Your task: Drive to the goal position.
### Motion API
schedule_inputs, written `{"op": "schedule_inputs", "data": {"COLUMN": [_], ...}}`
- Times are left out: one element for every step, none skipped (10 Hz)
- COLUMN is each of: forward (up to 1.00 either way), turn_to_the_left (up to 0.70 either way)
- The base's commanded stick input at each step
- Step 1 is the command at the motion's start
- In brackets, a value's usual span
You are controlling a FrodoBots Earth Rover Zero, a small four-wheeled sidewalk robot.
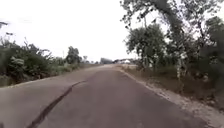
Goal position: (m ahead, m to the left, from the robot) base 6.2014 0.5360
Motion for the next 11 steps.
{"op": "schedule_inputs", "data": {"forward": [0.85,0.85,0.85,0.85,0.85,0.85,0.85,0.85,0.85,0.85,0.85], "turn_to_the_left": [0.0,0.0,0.0,0.0,0.0,0.0,0.0,0.0,0.0,0.0,0.0]}}
